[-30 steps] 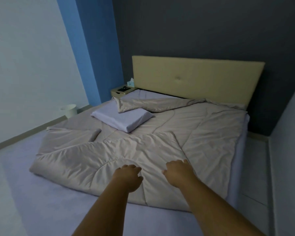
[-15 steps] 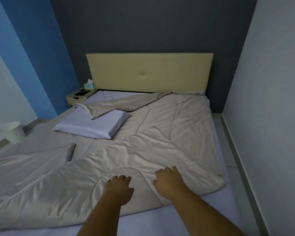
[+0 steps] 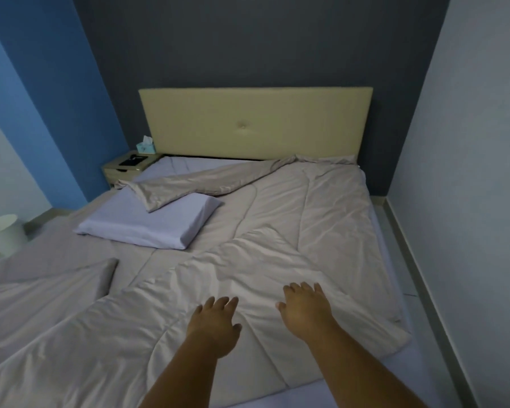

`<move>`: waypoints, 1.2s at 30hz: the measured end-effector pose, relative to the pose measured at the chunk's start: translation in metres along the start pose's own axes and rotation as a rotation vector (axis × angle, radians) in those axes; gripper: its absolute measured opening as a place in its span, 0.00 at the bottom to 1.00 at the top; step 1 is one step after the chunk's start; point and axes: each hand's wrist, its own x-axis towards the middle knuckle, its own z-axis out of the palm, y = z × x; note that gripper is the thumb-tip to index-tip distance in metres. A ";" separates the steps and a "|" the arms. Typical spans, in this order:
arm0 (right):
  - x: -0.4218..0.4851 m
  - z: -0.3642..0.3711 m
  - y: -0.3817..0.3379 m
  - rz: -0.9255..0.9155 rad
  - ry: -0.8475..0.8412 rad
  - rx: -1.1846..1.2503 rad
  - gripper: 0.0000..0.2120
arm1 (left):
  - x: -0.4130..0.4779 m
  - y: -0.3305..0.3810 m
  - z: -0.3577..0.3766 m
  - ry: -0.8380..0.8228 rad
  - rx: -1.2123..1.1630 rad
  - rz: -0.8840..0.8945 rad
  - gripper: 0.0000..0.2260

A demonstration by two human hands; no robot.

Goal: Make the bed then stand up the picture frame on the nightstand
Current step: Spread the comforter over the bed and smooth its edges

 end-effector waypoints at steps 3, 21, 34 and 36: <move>0.037 0.011 -0.006 -0.006 0.001 0.025 0.24 | 0.037 -0.012 0.001 -0.019 -0.004 0.001 0.28; 0.314 0.177 0.046 0.100 0.154 0.020 0.27 | 0.358 -0.087 0.133 0.087 -0.023 0.082 0.25; 0.354 0.272 0.092 0.120 0.275 -0.026 0.17 | 0.416 -0.102 0.213 0.314 -0.128 0.055 0.14; 0.353 0.271 0.091 0.115 0.329 -0.005 0.14 | 0.418 -0.102 0.210 0.308 -0.131 0.045 0.14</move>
